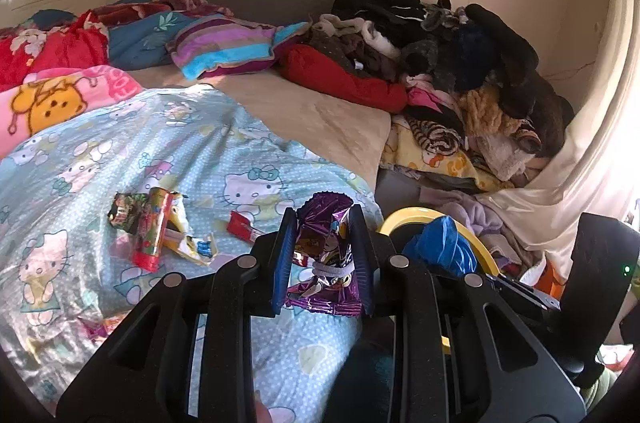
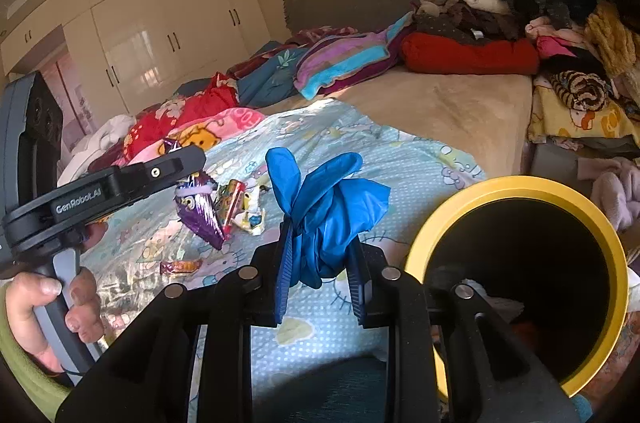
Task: Collect trash
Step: 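Lift the purple wrapper and blue cloth and carry both over the yellow-rimmed bin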
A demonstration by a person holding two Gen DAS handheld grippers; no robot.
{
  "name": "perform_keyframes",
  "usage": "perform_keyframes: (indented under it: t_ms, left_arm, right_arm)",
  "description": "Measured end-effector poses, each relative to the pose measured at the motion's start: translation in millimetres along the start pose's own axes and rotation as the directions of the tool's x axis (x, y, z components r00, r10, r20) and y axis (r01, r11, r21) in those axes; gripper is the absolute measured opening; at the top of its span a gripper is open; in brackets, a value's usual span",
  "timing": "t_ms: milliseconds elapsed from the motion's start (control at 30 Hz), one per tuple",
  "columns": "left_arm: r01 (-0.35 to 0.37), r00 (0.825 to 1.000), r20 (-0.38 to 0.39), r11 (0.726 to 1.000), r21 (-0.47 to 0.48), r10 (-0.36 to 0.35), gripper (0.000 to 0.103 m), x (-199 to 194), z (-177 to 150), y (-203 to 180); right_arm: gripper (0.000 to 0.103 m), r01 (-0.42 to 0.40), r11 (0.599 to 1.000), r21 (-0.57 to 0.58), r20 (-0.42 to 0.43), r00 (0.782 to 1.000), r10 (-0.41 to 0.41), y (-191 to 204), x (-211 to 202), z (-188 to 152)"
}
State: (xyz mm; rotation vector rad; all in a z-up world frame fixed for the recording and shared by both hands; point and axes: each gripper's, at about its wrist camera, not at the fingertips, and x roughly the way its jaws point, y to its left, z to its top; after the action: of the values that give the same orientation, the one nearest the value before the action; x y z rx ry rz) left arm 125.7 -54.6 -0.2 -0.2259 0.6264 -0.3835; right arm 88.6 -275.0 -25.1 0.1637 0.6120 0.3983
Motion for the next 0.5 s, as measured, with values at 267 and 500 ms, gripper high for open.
perform_keyframes:
  t_ms: [267, 500]
  left_arm:
    - [0.027, 0.999, -0.019, 0.999, 0.031, -0.027, 0.020, 6.5, -5.5, -20.8]
    - [0.055, 0.998, -0.039, 0.997, 0.061, -0.052, 0.020, 13.5, -12.1, -38.9]
  right_arm:
    - [0.024, 0.027, 0.999, 0.037, 0.017, 0.999, -0.027, -20.1, -8.6, 1.7]
    - [0.024, 0.052, 0.995, 0.091, 0.032, 0.998, -0.055, -43.7, -16.9, 3.7]
